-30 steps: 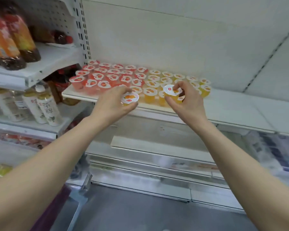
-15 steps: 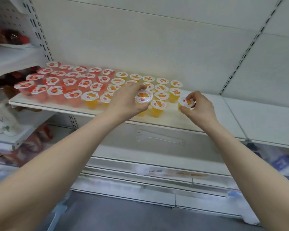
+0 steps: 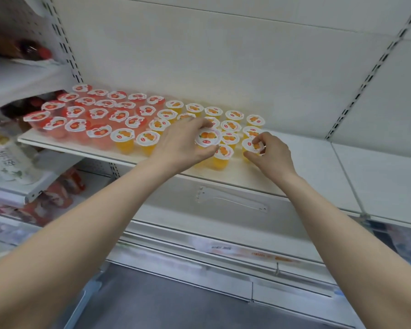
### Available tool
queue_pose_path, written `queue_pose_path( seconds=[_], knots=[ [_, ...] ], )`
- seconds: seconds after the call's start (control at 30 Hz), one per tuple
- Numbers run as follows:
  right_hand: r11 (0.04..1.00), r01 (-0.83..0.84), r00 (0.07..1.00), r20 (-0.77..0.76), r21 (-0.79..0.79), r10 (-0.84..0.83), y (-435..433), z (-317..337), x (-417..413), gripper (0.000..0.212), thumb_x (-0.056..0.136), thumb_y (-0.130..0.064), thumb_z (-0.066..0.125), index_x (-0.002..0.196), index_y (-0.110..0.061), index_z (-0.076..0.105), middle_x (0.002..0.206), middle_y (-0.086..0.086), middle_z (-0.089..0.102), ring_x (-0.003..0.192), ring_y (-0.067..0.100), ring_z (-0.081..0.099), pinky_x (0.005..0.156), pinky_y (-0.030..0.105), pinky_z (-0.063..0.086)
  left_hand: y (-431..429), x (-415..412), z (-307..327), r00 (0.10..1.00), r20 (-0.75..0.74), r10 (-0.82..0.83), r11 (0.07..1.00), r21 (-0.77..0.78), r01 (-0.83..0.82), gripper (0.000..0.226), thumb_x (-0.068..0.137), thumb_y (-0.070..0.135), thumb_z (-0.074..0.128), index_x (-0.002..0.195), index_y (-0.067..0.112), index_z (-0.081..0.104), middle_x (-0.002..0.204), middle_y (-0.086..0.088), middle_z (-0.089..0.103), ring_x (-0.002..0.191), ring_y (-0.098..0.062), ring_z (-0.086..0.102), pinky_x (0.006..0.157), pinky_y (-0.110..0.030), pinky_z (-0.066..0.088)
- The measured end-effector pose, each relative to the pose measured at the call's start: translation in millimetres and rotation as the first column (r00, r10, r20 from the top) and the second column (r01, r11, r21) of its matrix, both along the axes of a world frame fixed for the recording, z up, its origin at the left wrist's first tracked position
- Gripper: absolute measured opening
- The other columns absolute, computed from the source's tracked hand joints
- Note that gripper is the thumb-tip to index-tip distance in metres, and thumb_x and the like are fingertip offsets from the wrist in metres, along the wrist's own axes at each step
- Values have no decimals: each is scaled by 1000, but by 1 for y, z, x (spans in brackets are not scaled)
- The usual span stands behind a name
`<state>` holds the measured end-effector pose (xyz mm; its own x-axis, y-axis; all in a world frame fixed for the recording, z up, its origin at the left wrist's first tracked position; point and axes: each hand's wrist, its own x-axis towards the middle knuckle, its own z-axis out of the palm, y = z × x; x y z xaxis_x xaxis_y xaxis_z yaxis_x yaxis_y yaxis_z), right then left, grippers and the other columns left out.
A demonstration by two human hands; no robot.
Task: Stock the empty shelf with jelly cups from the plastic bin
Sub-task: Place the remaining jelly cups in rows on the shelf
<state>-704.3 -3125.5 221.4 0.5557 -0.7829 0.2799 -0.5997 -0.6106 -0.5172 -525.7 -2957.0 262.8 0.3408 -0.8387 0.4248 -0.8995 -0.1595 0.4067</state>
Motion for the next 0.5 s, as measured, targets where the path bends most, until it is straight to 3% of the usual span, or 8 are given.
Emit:
queue_pose_path(
  seconds=[0.17, 0.3, 0.4, 0.5],
  knots=[
    [1000, -28, 998, -49, -13, 27, -4, 1, -1, 31, 81, -39, 71, 103, -24, 57, 106, 1, 61, 93, 21, 59, 80, 34, 45, -3, -13, 6, 999, 50, -20, 1000, -14, 21, 53, 75, 53, 69, 120, 26, 62, 115, 11, 66, 110, -19, 52, 89, -32, 43],
    [994, -108, 987, -120, -9, 106, -8, 8, -15, 39, 81, -29, 68, 119, -26, 58, 123, 2, 53, 110, 21, 55, 88, 30, 41, -10, -32, 8, 993, 85, -87, 996, -3, 87, 52, 75, 54, 68, 120, 28, 63, 113, 11, 65, 112, -17, 45, 88, -30, 41],
    [986, -147, 981, -141, -74, 135, -12, 17, -27, 44, 85, -24, 62, 129, -24, 56, 134, 3, 48, 123, 22, 48, 100, 35, 40, -22, -47, 3, 983, 134, -126, 992, 22, 125, 54, 75, 56, 66, 121, 28, 62, 112, 10, 66, 111, -19, 45, 89, -35, 44],
    [983, -117, 986, -138, -144, 97, -20, 21, -40, 40, 89, -24, 59, 129, -20, 56, 134, 4, 49, 121, 25, 47, 101, 40, 40, -34, -60, -8, 976, 179, -128, 991, 66, 118, 58, 74, 59, 64, 122, 27, 62, 114, 7, 67, 113, -21, 45, 91, -35, 44]
  ],
)
